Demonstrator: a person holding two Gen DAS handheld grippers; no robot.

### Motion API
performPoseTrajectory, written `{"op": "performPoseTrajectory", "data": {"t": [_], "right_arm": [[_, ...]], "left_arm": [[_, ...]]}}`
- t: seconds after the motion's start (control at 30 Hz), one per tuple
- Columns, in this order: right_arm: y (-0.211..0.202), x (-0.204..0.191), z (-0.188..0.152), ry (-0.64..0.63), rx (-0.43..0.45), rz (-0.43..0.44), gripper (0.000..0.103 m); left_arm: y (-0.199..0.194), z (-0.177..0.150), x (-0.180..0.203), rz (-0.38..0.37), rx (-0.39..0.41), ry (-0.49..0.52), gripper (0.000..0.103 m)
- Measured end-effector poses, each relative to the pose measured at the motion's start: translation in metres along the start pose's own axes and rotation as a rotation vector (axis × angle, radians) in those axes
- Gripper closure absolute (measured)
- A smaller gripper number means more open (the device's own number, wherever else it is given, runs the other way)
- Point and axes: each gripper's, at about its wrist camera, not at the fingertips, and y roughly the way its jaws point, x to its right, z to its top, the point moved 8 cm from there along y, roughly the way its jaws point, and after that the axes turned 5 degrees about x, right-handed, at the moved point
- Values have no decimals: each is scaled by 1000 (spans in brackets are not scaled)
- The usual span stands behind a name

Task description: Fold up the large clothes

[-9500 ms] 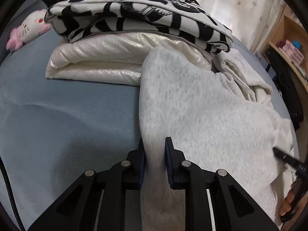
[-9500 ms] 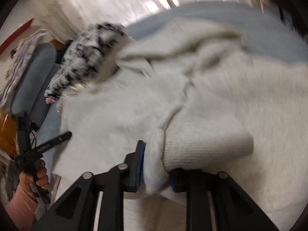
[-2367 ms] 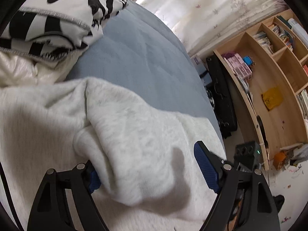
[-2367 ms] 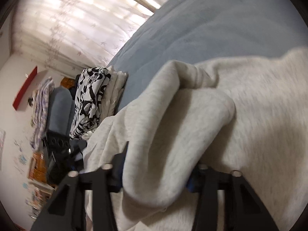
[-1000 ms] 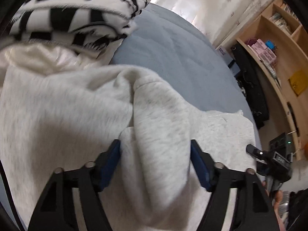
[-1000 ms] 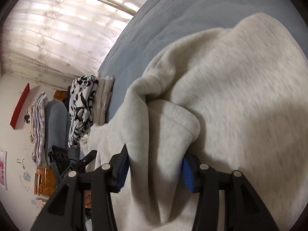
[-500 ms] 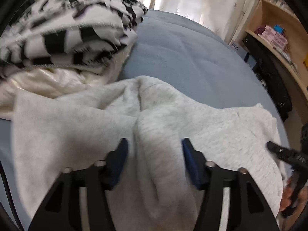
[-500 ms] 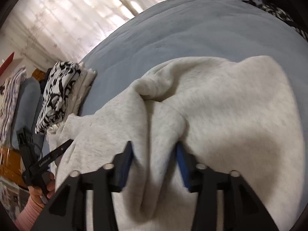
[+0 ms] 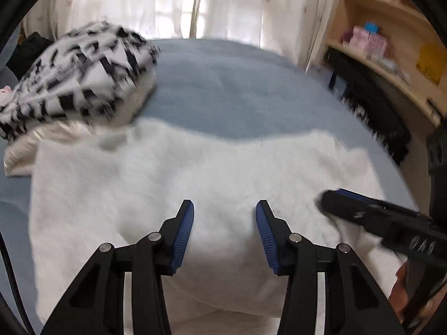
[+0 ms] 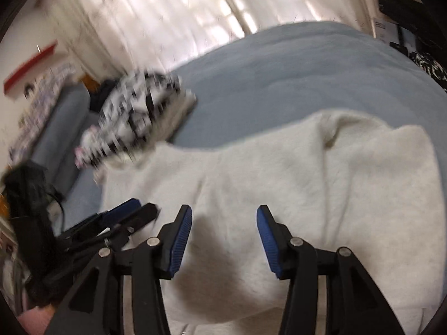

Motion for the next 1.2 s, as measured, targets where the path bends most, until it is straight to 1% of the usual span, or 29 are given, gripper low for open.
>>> {"op": "performPoseTrajectory", "data": {"t": [0.07,0.1,0.17,0.27,0.33,0.4,0.5,0.57,0.67,0.8,0.97,1.1,1.2], "right_arm": [[18,8,-17,-57,-54,-78,57],[23,13,-24,-88,-72,-108,57],[15,21,-29,-119,-58,-123,57],[-4,39,-31,-129,-35,-178,57],[-12,50,-37,-102,-40,-178,57],[-15,54,-40,-77,-43,-163,57],[-19,49,-39,-82,-44,-175,57],[-23,42,-38,-88,-41,-187,56],[-36,34,-39,-52,-31,-158,55],[-58,26,-44,-1,-6,-119,55],[-93,12,-53,44,33,-71,55],[-117,1,-59,51,55,-64,55],[-137,-10,-63,30,83,-68,55]], "left_arm": [[18,-15,-1,67,-34,51,56],[23,-20,-3,74,-36,68,55],[22,-20,-8,52,-31,40,55],[16,-20,-23,31,-45,-15,55],[13,-23,-28,12,-43,-36,55],[10,-25,-29,8,-39,-43,55],[-2,-29,-29,9,-41,-61,54],[-8,-30,-32,23,-54,-68,54],[-28,-34,-32,46,-57,-64,54],[-67,-39,-36,88,-14,-50,45],[-116,-51,-46,111,12,-95,43],[-151,-59,-52,152,30,-87,42],[-177,-65,-56,179,57,-80,37]]}}
